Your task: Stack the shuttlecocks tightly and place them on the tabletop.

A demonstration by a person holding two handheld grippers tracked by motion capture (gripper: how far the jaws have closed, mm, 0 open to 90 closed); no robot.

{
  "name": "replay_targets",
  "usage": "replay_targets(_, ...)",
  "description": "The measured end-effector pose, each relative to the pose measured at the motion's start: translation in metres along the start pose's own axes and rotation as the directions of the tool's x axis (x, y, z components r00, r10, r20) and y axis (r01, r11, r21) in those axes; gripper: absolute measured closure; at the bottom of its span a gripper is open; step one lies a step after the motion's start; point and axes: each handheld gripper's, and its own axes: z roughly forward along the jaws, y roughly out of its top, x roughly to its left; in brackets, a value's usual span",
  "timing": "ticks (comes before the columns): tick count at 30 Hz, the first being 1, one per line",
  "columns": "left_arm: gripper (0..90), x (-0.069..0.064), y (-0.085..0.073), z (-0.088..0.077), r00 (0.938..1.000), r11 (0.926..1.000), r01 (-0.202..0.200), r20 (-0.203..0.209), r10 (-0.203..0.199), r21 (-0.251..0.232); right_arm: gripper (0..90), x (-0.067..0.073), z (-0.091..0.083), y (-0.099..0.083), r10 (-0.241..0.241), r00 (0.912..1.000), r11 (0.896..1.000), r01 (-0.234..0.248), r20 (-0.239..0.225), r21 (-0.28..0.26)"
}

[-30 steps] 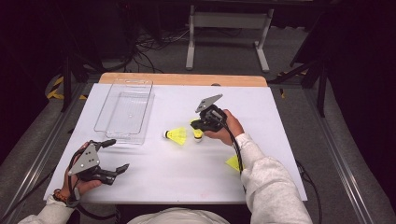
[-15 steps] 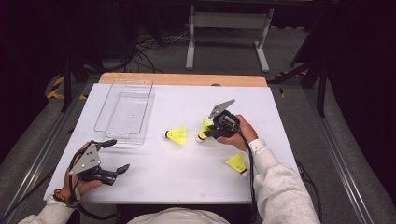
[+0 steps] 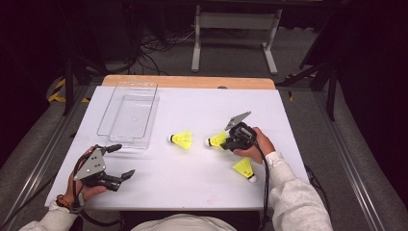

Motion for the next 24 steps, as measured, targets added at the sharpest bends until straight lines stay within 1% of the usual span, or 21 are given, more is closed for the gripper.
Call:
replay_targets(2, 7.2, 0.0, 0.0, 0.0, 1.0, 1.0, -0.007, 0.001, 0.007, 0.003, 82.2, 0.002, 0.001, 0.0, 0.003, 0.9999, 1.0, -0.003, 0.011, 0.003)
replay_targets(5, 7.2, 0.0, 0.0, 0.0, 1.0, 1.0, -0.005, -0.001, 0.005, 0.002, 88.0, 0.004, 0.002, 0.001, -0.011, 0.9997, 1.0, 0.011, 0.02, 0.001)
replay_targets(7, 7.1, 0.0, 0.0, 0.0, 1.0, 1.0, -0.002, -0.003, 0.002, 0.002, 89.8, 0.006, 0.002, 0.002, -0.024, 0.9994, 1.0, 0.024, 0.024, 0.0)
replay_targets(10, 7.1, 0.0, 0.0, 0.0, 1.0, 1.0, -0.003, -0.003, 0.003, 0.001, 90.0, 0.01, 0.002, 0.004, -0.033, 0.999, 0.999, 0.033, 0.03, 0.01)
replay_targets(13, 7.1, 0.0, 0.0, 0.0, 1.0, 1.0, -0.001, -0.005, 0.001, -0.004, 90.0, 0.011, 0.001, 0.005, -0.045, 0.9984, 0.999, 0.045, 0.035, 0.007)
replay_targets(15, 7.1, 0.001, 0.0, 0.0, 1.0, 1.0, 0.001, -0.005, -0.001, -0.006, 90.0, 0.013, 0.0, 0.007, -0.044, 0.9982, 0.999, 0.045, 0.041, 0.0)
replay_targets(17, 7.1, 0.001, 0.0, 0.0, 1.0, 1.0, 0.001, -0.006, -0.001, -0.007, 90.0, 0.014, -0.002, 0.009, -0.053, 0.9977, 0.999, 0.054, 0.041, -0.008)
replay_targets(22, 7.1, 0.0, 0.001, -0.001, 1.0, 1.0, 0.0, -0.008, 0.0, -0.009, 90.0, 0.02, -0.005, 0.013, -0.054, 0.9978, 0.998, 0.055, 0.038, -0.031)
replay_targets(24, 7.1, 0.0, 0.001, -0.001, 1.0, 0.9999, 0.002, -0.008, -0.002, -0.01, 90.0, 0.024, -0.005, 0.017, -0.071, 0.9969, 0.997, 0.072, 0.036, -0.038)
